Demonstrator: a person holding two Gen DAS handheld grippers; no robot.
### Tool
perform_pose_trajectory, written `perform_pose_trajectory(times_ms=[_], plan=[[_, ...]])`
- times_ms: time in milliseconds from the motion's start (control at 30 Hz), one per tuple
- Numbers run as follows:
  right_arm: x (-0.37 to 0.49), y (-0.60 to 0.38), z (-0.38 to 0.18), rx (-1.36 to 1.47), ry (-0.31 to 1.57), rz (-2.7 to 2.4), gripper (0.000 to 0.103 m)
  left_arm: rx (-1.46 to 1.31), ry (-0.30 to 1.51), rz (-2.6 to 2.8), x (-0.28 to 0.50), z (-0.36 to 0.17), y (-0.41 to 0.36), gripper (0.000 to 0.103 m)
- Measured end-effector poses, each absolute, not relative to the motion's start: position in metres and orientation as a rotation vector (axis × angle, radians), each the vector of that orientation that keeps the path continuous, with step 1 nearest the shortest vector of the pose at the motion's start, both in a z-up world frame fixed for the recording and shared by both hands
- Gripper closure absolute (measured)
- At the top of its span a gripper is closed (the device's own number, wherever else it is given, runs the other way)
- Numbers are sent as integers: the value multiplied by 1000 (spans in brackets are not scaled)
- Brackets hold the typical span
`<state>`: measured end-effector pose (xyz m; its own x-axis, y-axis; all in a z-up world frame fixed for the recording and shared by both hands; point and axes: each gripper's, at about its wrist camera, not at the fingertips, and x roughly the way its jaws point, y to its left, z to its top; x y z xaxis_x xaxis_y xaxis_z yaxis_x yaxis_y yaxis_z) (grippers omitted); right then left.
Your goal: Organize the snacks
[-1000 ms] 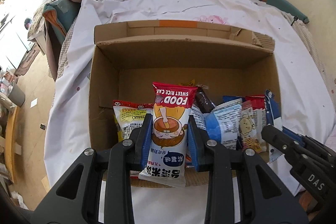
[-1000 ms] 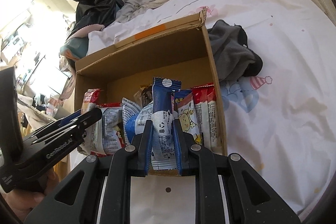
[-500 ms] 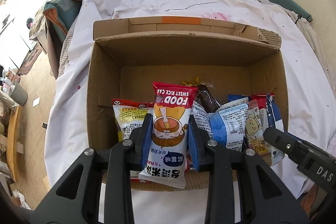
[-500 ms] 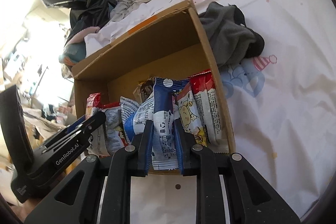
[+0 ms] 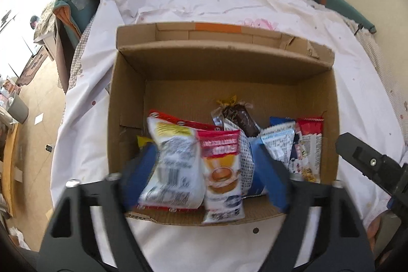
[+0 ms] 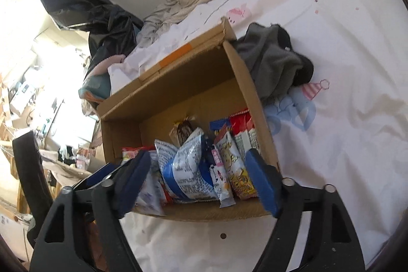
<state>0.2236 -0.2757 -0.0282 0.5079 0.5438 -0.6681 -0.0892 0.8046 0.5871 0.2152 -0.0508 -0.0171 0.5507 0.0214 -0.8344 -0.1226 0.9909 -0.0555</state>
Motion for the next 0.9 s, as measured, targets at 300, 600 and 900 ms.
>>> perform_pose_trajectory(times_ms=[300,600,900], plan=[[196,-279,12,363,780,275,9,-86,887,107,191,10,-41,17],[145,-271,33,240,698,288,9,-112,876,127,151,19,-13,17],[107,-260,32,185,690,321,9,-94,808,123,92,23,3,17]])
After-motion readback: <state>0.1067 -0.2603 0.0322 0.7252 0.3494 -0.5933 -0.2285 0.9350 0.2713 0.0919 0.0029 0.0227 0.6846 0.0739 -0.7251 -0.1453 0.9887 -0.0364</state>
